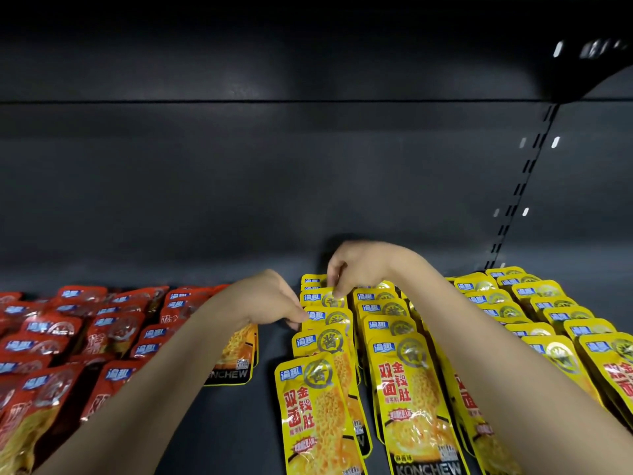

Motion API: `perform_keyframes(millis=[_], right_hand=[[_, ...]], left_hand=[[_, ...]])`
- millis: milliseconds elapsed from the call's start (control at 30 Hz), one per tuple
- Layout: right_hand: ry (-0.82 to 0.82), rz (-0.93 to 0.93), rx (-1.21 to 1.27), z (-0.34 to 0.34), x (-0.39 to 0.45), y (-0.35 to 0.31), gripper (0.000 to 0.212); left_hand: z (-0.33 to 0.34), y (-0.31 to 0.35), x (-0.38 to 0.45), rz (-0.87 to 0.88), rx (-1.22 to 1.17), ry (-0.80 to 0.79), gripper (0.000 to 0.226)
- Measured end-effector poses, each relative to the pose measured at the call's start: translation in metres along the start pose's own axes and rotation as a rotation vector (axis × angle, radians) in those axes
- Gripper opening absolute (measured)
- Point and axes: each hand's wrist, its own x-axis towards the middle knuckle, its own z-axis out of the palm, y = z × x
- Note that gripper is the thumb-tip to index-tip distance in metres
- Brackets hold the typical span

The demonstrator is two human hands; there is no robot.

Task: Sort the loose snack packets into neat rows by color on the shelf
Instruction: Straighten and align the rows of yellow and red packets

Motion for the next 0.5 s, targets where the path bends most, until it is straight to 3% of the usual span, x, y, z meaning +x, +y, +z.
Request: perform_keyframes(millis=[500], right_hand=[[-0.006, -0.002, -0.014, 0.0046, 0.0049, 0.0028, 0.018]], left_hand=[[0.0047, -0.0055, 0.0014, -0.020, -0.086, 0.030, 0.009]])
